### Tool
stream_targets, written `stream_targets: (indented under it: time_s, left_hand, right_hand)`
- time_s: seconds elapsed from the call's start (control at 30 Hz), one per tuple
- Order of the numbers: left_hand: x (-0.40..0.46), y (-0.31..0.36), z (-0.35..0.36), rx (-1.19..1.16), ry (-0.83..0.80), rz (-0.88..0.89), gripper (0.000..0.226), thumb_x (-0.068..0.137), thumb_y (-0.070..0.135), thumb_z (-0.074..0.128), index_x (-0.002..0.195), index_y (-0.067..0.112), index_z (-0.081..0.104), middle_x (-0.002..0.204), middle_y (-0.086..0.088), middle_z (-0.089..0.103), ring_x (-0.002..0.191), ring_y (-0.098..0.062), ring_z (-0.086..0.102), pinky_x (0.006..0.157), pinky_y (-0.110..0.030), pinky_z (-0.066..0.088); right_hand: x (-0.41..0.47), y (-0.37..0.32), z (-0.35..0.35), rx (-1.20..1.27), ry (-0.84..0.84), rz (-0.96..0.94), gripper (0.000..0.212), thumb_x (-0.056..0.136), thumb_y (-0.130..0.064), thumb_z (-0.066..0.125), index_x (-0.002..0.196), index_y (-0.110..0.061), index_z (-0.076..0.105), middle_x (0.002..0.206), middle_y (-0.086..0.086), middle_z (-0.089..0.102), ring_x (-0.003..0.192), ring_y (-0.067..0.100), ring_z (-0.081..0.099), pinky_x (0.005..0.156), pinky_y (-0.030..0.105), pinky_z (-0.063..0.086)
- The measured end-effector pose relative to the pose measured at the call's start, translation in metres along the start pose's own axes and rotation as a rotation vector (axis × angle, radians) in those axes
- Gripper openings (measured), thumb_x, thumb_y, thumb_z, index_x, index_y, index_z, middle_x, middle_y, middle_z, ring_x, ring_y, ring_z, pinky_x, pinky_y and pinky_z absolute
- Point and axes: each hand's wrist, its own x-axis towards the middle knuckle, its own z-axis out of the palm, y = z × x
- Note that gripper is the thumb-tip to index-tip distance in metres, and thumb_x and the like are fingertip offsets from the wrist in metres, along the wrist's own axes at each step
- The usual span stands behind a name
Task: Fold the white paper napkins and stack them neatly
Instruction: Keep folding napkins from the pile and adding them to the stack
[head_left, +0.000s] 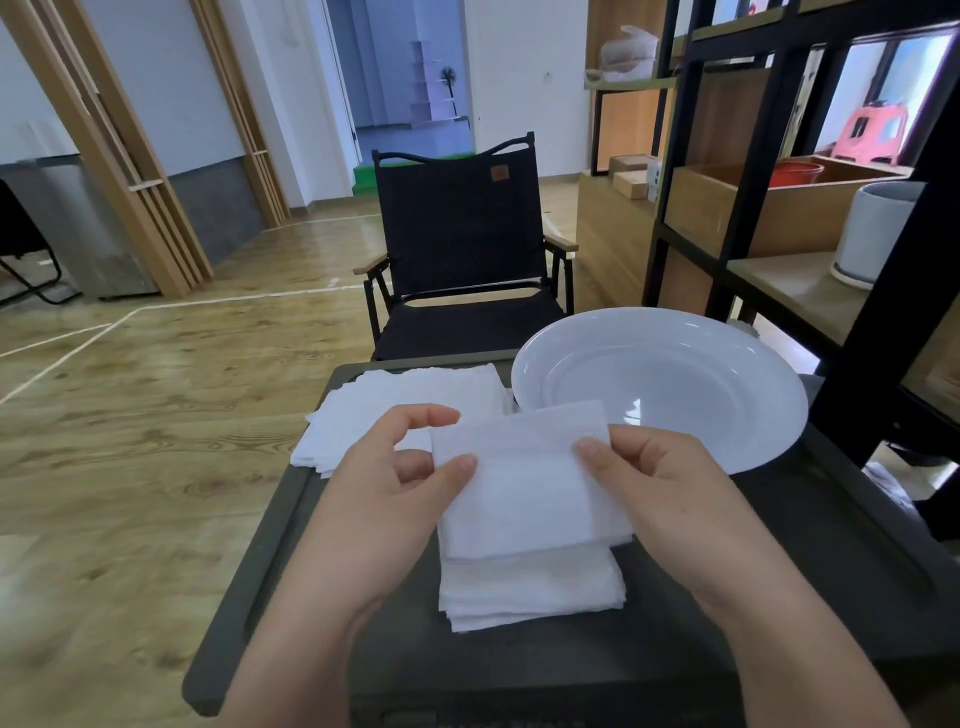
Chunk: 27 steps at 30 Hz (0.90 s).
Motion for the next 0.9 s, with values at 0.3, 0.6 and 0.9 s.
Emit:
stream_targets:
  time_s: [0.3,0.6,0.9]
  left_hand:
    - [0.016,-0.027,0.01,0.432,0.173,-0.118,0.024,0.08,0.042,0.07,0.099,0.035,0.057,0.072,0.009,0.064,0.067,-0.004,0.06,0.053,-0.022,0.039]
    - [0.046,-0.063,0.004,0.755,0.054,0.065,0.066,0.1,0.016,0.041,0.154,0.027,0.004,0.162,0.005,0.01,0.15,-0.016,0.008,0.117,-0.033,0.017]
    - [0.051,-0.068,0.003,0.761,0.269,0.082,0.041,0.095,0.019,0.051,0.135,0.028,0.054,0.12,0.002,0.068,0.108,-0.021,0.061,0.083,-0.03,0.047]
  right_hand:
    - [0.004,0.013,0.007,-0.485,0.085,0.227,0.032,0.084,-0.038,0.068,0.077,-0.007,0.069,0.067,0.004,0.066,0.054,0.013,0.052,0.05,0.021,0.041]
    - [0.002,0.005,-0.008,-0.414,0.202,0.212,0.025,0.086,-0.05,0.064,0.081,-0.025,0.064,0.078,-0.004,0.067,0.073,0.009,0.061,0.056,0.024,0.041]
    - [0.003,0.01,-0.004,-0.353,0.156,0.16,0.023,0.085,-0.048,0.064,0.079,-0.027,0.066,0.071,-0.003,0.07,0.068,0.01,0.065,0.057,0.022,0.049]
